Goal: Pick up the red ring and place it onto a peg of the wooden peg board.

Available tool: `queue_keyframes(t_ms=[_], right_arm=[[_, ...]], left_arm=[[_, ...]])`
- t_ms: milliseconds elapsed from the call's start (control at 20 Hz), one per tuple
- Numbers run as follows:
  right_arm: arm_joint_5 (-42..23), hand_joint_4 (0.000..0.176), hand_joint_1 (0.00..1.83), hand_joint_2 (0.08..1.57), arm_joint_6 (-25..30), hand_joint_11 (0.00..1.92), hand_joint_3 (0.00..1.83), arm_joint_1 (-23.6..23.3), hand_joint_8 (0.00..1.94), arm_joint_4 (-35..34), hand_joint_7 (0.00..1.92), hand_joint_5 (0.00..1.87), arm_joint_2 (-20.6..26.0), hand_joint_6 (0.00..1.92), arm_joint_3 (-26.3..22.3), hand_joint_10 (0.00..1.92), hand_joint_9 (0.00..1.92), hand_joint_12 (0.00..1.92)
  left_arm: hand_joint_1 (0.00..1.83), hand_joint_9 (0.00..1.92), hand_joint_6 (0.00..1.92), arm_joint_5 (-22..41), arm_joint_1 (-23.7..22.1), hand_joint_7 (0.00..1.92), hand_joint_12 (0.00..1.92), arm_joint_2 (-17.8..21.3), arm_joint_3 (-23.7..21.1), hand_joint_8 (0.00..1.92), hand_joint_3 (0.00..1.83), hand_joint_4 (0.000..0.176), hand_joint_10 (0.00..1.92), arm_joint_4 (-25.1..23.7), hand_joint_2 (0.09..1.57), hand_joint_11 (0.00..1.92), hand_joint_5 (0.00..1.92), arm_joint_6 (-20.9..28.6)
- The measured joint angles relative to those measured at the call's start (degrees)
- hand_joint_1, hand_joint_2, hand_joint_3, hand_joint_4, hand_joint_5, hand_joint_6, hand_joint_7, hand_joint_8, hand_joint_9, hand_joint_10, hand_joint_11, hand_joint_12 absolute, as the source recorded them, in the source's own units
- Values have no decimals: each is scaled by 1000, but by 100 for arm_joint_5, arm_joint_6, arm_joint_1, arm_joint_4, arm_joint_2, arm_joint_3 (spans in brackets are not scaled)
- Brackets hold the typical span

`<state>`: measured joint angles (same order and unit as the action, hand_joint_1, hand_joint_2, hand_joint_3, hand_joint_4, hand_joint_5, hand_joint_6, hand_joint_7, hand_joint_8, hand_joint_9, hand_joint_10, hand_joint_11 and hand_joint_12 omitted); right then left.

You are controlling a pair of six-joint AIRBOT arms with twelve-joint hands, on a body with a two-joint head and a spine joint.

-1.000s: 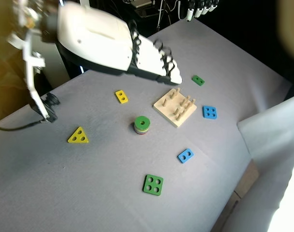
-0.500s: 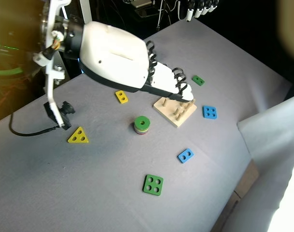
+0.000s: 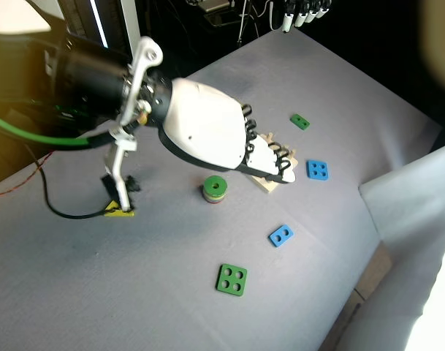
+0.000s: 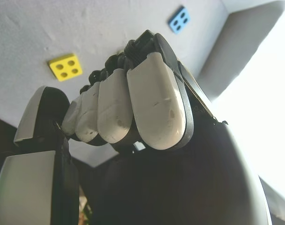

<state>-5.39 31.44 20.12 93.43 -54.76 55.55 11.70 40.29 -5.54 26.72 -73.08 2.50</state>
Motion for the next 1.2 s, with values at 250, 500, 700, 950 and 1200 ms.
queue_keyframes(t_ms=[250,500,700,950,1200], right_arm=[[122,139,641,822,-2,0,0,271,12,-24,319,733,-328,5,319,0,0,0],[138,154,602,811,-17,0,0,407,0,-28,153,755,-527,13,535,0,0,0],[164,168,604,818,-22,0,0,640,0,-33,95,802,-671,25,732,0,0,0],[155,149,615,823,-24,0,0,728,11,-37,128,806,-876,16,940,0,0,0],[160,152,622,829,-31,0,1,839,8,-35,124,819,-1036,14,1217,0,0,0]], left_arm=[[864,1680,1921,-9,0,1573,1921,0,0,1921,0,176,1921,-2,1450,1783,1389,-2],[855,1675,1921,-11,0,1566,1921,0,0,1921,1,176,1921,0,1457,1780,1372,-2],[848,1678,1921,-13,0,1572,1921,0,0,1921,1,176,1921,0,1457,1784,1385,0],[867,1673,1921,-20,0,1564,1921,0,0,1921,0,176,1921,-2,1446,1777,1375,-2],[849,1682,1921,-20,0,1575,1921,7,0,1921,0,176,1921,-2,1454,1785,1387,-2]])
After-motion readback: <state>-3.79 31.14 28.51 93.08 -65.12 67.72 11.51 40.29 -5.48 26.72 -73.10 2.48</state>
